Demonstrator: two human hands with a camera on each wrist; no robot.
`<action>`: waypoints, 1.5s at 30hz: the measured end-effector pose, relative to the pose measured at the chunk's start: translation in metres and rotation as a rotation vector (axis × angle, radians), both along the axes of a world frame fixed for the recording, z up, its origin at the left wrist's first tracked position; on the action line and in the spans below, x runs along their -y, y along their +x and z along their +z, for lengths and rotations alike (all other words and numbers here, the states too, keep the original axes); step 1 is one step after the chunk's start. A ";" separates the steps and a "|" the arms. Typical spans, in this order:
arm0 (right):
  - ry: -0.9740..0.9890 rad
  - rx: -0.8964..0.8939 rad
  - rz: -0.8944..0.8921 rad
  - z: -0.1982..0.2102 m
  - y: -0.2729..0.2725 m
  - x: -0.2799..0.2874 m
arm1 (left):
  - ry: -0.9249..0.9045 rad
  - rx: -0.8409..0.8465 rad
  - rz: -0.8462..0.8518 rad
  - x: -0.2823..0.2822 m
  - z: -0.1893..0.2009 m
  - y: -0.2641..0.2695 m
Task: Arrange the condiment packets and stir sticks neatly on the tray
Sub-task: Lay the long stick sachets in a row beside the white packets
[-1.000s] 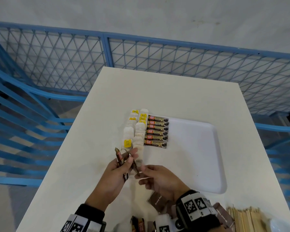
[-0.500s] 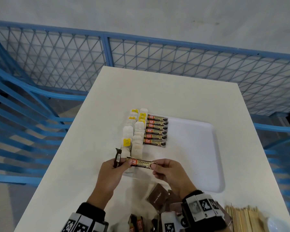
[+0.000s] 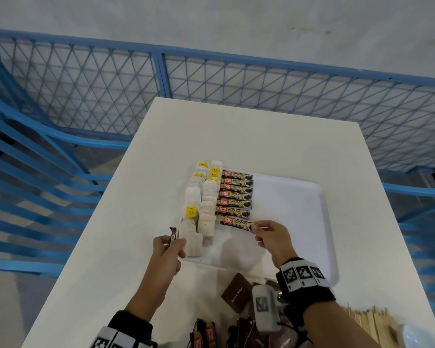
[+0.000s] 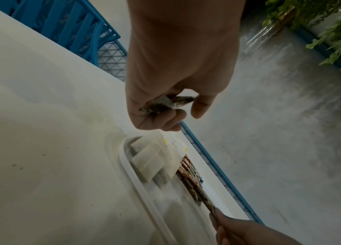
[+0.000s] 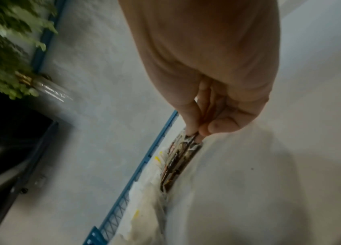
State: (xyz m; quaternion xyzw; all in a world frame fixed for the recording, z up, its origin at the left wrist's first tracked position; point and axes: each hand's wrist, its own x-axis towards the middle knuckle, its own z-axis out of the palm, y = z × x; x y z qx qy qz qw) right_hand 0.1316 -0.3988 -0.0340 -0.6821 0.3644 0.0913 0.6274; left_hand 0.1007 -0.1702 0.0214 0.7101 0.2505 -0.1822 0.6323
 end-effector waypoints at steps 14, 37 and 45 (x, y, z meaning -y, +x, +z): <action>-0.281 0.038 0.051 -0.012 0.025 -0.017 | 0.006 -0.046 -0.014 -0.003 -0.004 -0.001; 0.271 0.120 0.572 0.047 -0.037 -0.051 | -0.244 0.192 -0.076 0.000 0.003 -0.007; 0.259 0.169 0.411 0.042 -0.036 -0.037 | 0.057 0.210 -0.225 -0.002 -0.014 -0.013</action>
